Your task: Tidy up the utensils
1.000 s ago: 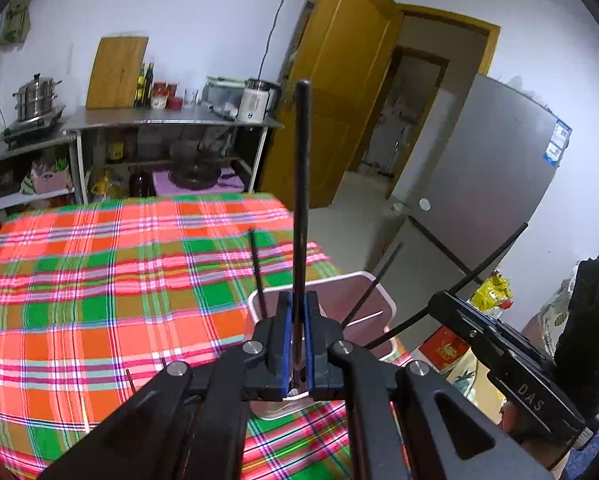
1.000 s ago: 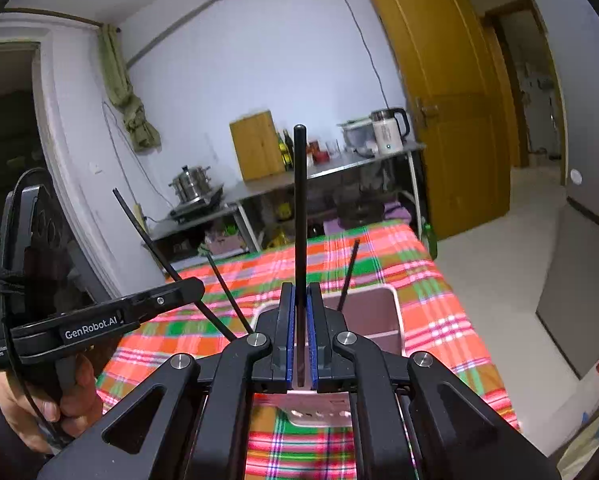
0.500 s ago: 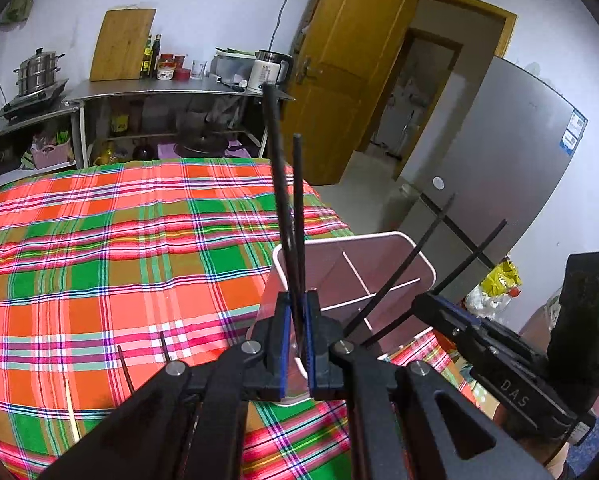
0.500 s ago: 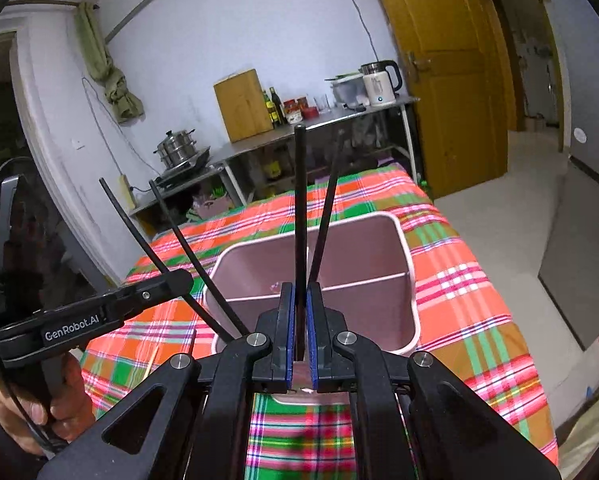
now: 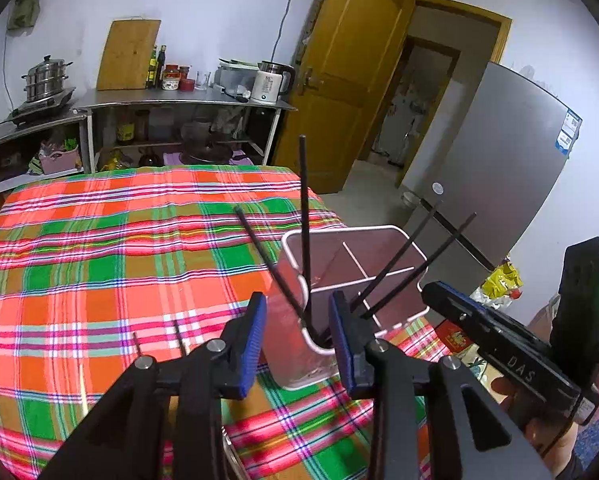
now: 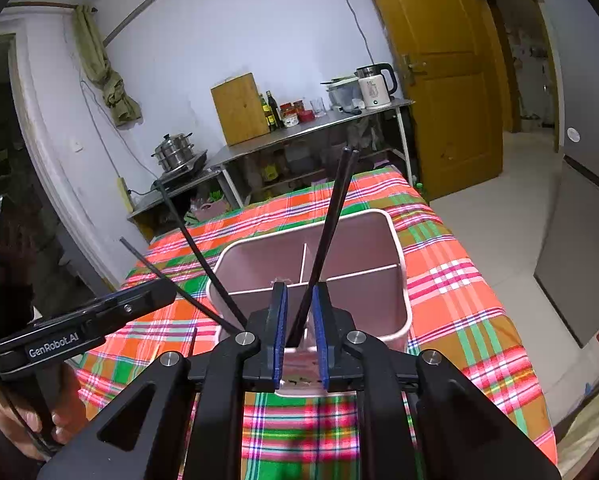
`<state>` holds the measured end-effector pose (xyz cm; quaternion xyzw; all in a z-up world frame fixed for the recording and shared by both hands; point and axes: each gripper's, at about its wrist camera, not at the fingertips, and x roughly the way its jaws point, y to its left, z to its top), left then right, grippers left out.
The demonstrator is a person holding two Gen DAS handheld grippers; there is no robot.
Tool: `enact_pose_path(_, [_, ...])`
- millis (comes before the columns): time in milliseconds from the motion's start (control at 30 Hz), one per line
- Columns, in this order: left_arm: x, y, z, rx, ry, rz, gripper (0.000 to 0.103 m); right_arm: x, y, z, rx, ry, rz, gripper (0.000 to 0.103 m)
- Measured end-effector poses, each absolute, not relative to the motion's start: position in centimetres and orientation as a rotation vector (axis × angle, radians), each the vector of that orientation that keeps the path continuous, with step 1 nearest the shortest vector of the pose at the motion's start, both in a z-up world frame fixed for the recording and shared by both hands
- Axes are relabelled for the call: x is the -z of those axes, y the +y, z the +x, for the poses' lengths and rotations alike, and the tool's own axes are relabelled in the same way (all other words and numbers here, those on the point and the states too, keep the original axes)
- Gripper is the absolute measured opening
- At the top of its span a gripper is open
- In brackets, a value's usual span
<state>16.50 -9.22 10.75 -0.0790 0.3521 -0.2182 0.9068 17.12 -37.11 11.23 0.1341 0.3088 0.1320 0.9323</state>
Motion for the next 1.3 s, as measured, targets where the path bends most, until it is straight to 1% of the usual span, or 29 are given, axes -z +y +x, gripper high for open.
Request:
enact_pose_path(267, [-9.4,-6.2,13.1,0.398,0.720,-0.180,0.034,-10.9,-36.2,14.2,-0.296,0.616,0.261,0.014])
enact_pose_path(467, [-6.8,-3.5,10.4,0.330,0.744,-0.177,0.034,-9.3,-34.1,12.5,-0.330,0.645,0.237,0.014])
enact_pose_path(667, [-3.5,-1.2,8.9,0.268,0.804,-0.208,0.034,-6.8,-31.6,11.5,-0.382,0.717,0.227,0.014])
enact_pose_path(1033, [0.0,-0.3,9.9,0.238,0.879,-0.253,0.033,-5.0,-28.7,11.2,-0.454,0.786,0.188,0.014])
enact_pose_path(1200, [1.6,-0.8,11.7,0.224,0.917,-0.242,0.028,-4.0,-27.4,11.6,-0.475,0.811,0.170,0.013])
enact_pose_path(1300, [2.4,-1.1,12.8,0.220,0.934,-0.232,0.026,-3.5,-26.4,12.3,-0.493,0.827,0.158,0.011])
